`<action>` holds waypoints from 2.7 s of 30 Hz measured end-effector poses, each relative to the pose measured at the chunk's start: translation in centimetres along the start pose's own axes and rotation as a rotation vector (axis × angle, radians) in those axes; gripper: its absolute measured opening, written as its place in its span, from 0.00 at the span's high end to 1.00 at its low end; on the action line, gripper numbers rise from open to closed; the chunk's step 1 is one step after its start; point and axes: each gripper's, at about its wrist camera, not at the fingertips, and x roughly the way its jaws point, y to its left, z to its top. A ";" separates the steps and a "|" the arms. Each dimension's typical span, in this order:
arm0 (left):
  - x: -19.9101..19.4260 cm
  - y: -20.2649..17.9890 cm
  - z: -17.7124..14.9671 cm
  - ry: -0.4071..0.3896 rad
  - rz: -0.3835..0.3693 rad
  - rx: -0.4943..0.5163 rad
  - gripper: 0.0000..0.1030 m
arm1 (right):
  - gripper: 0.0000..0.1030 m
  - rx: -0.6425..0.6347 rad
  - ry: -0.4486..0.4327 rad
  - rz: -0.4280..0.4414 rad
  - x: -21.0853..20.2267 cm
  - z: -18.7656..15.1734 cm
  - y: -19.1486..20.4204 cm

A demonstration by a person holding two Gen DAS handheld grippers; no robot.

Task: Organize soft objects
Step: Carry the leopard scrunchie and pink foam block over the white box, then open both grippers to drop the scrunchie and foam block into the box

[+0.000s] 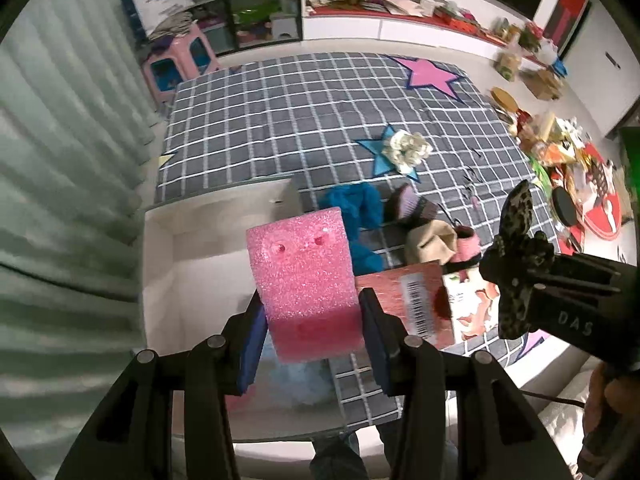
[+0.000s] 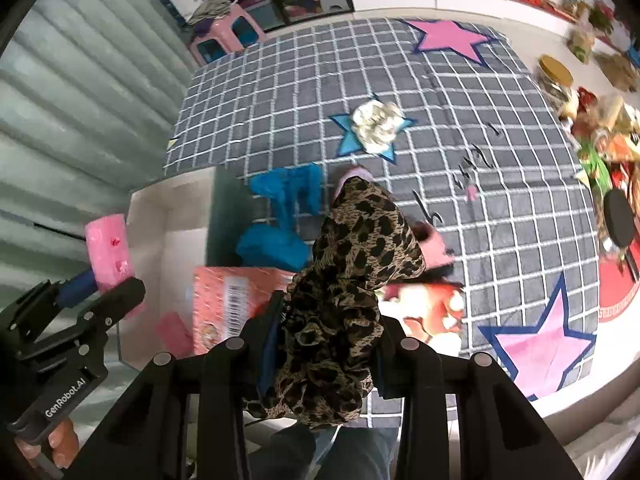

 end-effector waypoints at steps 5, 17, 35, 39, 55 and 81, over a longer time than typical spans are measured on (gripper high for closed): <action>-0.5 2.5 -0.7 -0.010 0.009 -0.054 0.53 | 0.63 -0.057 -0.008 -0.002 0.1 1.3 3.1; -0.9 8.8 -3.0 -0.006 0.041 -0.192 0.53 | 0.63 -0.192 -0.002 0.018 1.2 3.2 10.4; 1.2 13.8 -4.3 0.036 0.070 -0.295 0.53 | 0.63 -0.366 0.059 0.034 4.1 3.6 19.0; 1.8 14.1 -4.2 0.046 0.069 -0.303 0.53 | 0.63 -0.377 0.074 0.041 4.8 3.9 20.0; 5.8 15.2 -2.9 0.113 0.073 -0.346 0.53 | 0.63 -0.346 0.156 0.063 8.8 4.6 20.7; 10.3 15.1 -1.3 0.196 0.080 -0.367 0.53 | 0.63 -0.313 0.252 0.061 13.5 6.4 19.6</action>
